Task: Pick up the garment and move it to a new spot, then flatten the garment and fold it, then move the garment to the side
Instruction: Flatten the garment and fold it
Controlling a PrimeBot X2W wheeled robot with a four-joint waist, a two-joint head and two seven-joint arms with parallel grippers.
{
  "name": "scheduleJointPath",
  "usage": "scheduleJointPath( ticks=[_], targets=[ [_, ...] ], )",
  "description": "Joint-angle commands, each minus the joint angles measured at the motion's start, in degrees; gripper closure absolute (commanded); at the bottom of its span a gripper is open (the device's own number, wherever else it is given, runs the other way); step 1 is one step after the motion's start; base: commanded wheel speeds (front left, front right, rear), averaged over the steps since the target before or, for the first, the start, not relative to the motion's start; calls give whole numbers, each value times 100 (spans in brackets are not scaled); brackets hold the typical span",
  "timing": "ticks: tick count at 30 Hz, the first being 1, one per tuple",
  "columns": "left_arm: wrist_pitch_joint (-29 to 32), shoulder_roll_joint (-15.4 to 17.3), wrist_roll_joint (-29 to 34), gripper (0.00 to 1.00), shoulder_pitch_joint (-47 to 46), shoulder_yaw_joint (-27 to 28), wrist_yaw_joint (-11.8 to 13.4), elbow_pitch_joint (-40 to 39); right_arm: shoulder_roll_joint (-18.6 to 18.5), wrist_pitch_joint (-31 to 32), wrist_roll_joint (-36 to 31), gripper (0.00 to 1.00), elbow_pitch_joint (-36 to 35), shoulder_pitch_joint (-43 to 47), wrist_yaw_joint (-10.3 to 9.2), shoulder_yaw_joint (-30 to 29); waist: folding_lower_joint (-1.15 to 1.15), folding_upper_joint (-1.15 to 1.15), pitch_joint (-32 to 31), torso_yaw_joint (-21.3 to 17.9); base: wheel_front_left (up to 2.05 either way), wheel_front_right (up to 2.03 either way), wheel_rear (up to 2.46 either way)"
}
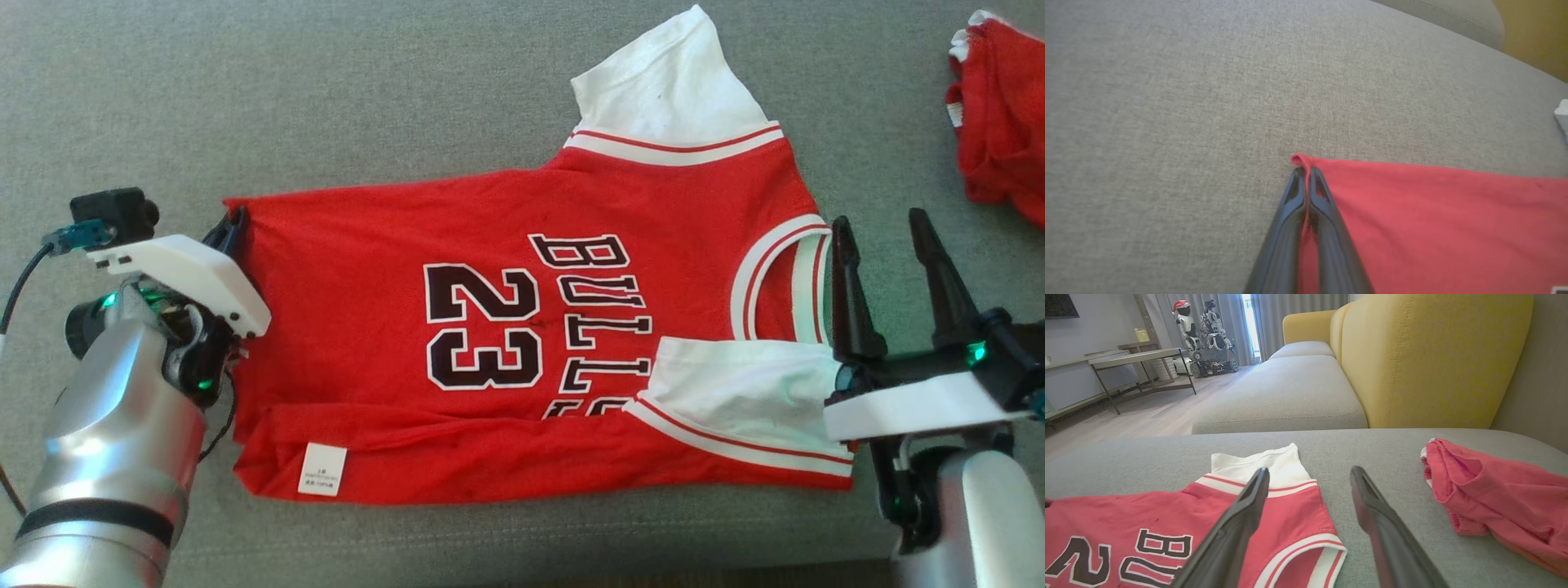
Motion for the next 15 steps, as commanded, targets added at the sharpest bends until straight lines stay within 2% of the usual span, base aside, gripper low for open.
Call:
scheduleJointPath(
  ticks=[1, 9, 15],
  targets=[
    [-64, 215, -88, 100, -155, 22, -32, -78, -43, -46, 33, 0, -154, -190, 20, 72, 0, 0, 4, -3, 0, 0, 0],
    [-556, 326, -248, 100, -344, -379, -34, -219, -101, 79, -40, 0, 225, -1174, 20, -273, 0, 0, 37, 121, 0, 0, 0],
    [-727, 163, -339, 100, -578, -713, -34, -305, -479, 389, 245, 0, 1332, -2303, 20, -323, 0, 0, 156, 464, 0, 0, 0]
  ],
)
